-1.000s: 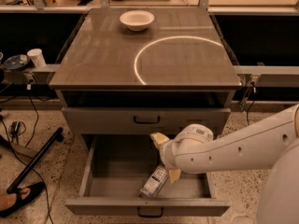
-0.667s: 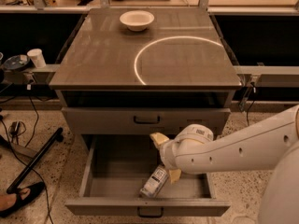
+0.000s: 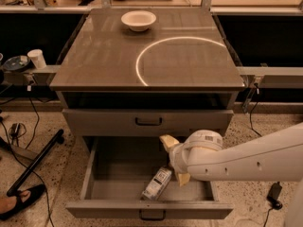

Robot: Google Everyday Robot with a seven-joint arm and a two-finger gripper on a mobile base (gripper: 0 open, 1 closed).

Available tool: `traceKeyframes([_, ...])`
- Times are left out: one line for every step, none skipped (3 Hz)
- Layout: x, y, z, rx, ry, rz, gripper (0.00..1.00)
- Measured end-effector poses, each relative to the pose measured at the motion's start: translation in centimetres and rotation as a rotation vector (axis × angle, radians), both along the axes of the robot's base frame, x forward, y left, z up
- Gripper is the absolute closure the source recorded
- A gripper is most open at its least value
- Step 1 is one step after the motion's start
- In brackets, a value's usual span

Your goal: Pick blue plastic bottle from middle drawer and place on counter

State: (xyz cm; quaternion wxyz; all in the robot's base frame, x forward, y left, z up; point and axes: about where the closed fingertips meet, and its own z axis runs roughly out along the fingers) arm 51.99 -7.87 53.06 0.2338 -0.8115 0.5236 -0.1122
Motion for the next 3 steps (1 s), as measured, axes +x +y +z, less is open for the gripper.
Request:
traceKeyframes([0.3,0.5,0.8,-0.002,-0.025,0.022,0.0])
traceKeyframes([-1.5,1.2,-3.3,0.073,-0.004,0.072,0.0])
traceKeyframes([-1.5,1.4,-3.3,0.076,-0.011,0.078,0.0])
